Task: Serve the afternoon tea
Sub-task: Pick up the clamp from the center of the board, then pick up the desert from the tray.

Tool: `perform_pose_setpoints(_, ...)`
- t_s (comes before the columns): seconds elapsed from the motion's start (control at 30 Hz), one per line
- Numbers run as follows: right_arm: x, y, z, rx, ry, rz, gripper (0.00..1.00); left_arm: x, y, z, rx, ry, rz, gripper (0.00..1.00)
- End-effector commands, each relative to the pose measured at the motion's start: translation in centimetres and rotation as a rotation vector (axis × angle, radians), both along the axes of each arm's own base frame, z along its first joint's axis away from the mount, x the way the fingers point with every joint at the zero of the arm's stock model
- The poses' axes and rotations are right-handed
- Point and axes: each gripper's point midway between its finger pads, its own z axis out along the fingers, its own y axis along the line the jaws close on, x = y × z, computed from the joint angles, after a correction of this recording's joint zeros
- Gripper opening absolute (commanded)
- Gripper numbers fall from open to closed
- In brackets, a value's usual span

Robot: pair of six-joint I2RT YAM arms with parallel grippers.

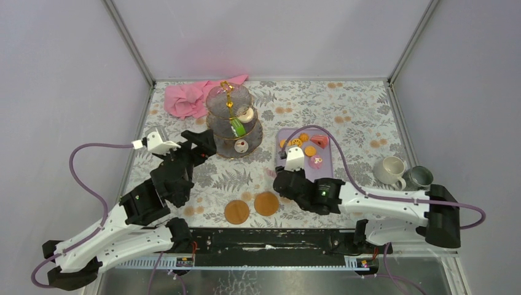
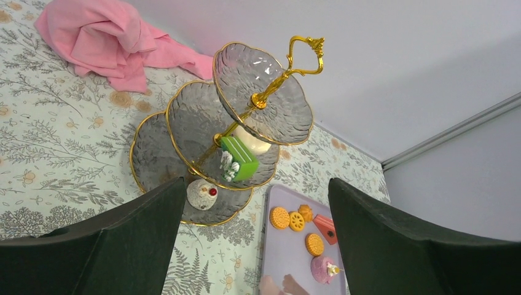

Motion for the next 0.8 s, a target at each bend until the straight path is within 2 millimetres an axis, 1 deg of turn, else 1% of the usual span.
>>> perform_pose_setpoints(0.0, 0.1, -2.9, 1.5, 0.018, -0.064, -0.097, 0.45, 0.2, 0.0, -0.5, 0.001, 0.007, 0.016, 0.92)
perform_pose_setpoints(0.27, -0.4, -8.1, 1.2, -0.065, -0.067, -0.267, 0.45, 0.4, -0.7, -0.8, 0.012, 0.019, 0.002, 0.92)
perform_pose_setpoints(0.37, -0.7, -9.5, 0.8, -0.094, -0.054, -0.325, 0.46, 0.4, -0.7, -0.9, 0.01, 0.02, 0.001, 0.92)
perform_pose_setpoints(0.57, -1.0, -11.7, 0.0, -0.118, -0.058, -0.407, 0.46, 0.3, -0.6, -1.0, 0.007, 0.018, -0.001, 0.92)
perform_pose_setpoints(0.77, -0.7, -11.7, -0.4, -0.112, -0.076, -0.423, 0.47, 0.3, -0.6, -1.2, 0.004, 0.021, -0.003, 0.92)
